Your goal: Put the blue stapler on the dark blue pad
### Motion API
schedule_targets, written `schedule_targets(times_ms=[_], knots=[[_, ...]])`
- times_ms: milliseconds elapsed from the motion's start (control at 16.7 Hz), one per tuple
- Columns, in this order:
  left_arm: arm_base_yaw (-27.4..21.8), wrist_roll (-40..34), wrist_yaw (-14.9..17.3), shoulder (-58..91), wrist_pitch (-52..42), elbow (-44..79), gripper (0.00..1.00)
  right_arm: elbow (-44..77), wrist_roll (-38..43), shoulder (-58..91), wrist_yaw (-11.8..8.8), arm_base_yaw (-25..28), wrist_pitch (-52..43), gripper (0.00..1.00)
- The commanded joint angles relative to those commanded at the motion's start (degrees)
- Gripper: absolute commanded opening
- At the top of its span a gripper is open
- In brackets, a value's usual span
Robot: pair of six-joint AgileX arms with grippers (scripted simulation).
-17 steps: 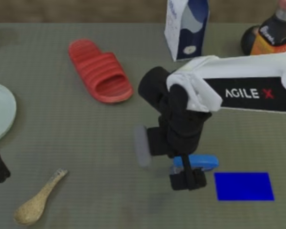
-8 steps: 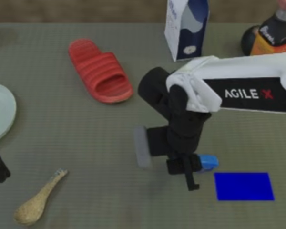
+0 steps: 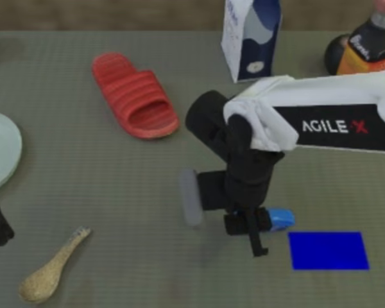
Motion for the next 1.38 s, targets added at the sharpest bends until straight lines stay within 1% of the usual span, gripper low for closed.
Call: schedule_targets(times_ms=[180, 300, 600, 780, 1140, 1260, 1380], knots=[[0.0, 0.0, 0.0, 0.0, 0.0, 0.0, 1.00, 0.2, 0.0, -0.1, 0.0, -0.1, -0.2, 0.00], [0.0, 0.0, 0.0, 0.0, 0.0, 0.0, 1.00, 2.1, -0.2, -0.7, 0.0, 0.0, -2.4, 0.00], [0.0, 0.0, 0.0, 0.0, 0.0, 0.0, 1.00, 10.2, -0.4, -4.4, 0.0, 0.2, -15.6, 0.00], [0.0, 0.0, 0.0, 0.0, 0.0, 0.0, 1.00, 13.5, -0.3, -6.4, -0.1, 0.2, -19.9, 0.00], [0.0, 0.0, 0.0, 0.0, 0.0, 0.0, 1.00, 13.5, 0.3, -6.5, 0.0, 0.0, -19.8, 0.00], [0.0, 0.0, 0.0, 0.0, 0.0, 0.0, 1.00, 13.6, 3.1, -7.1, 0.5, -0.2, -19.0, 0.00], [0.0, 0.0, 0.0, 0.0, 0.0, 0.0, 1.00, 13.6, 8.4, -8.0, 1.3, -0.7, -17.6, 0.00]])
